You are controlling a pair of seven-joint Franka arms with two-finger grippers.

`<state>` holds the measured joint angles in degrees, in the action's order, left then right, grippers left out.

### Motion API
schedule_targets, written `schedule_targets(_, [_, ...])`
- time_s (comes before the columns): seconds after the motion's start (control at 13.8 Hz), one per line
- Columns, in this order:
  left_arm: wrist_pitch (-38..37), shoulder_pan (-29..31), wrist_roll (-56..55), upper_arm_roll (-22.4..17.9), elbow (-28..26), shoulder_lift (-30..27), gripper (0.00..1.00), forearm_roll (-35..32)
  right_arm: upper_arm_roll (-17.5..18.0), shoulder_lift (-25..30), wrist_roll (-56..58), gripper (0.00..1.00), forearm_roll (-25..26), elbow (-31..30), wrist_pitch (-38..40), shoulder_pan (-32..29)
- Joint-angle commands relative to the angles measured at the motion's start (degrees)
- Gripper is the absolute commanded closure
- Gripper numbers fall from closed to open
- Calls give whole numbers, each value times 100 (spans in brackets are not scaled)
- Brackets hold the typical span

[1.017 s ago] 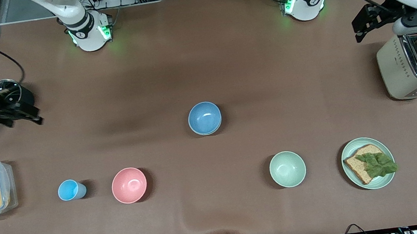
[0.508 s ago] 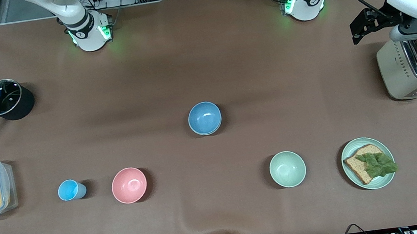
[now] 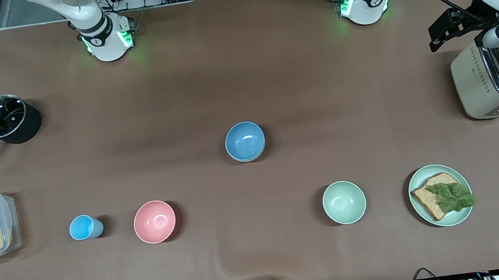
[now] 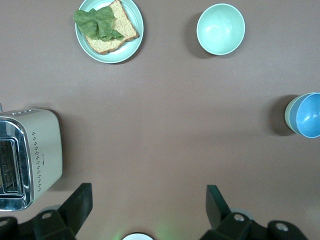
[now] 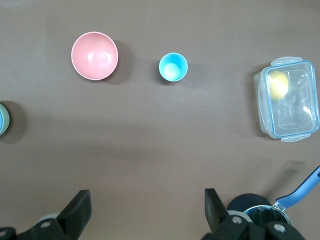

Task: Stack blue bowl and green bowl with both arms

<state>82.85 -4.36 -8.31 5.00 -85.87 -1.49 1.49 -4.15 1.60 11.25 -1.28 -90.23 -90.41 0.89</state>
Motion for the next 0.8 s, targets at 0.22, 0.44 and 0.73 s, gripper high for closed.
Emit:
schedule_targets(0.22, [-67, 49, 110, 54, -105, -98, 0, 79, -104, -10, 158, 0, 49, 154, 173, 157])
schedule_targets(0.44, [-59, 49, 40, 19, -44, -36, 0, 88, -113, 16, 158, 0, 49, 137, 147, 157])
schedule_targets(0.73, [-67, 40, 31, 18, -53, -18, 0, 44, -104, 16, 158, 0, 49, 102, 138, 157])
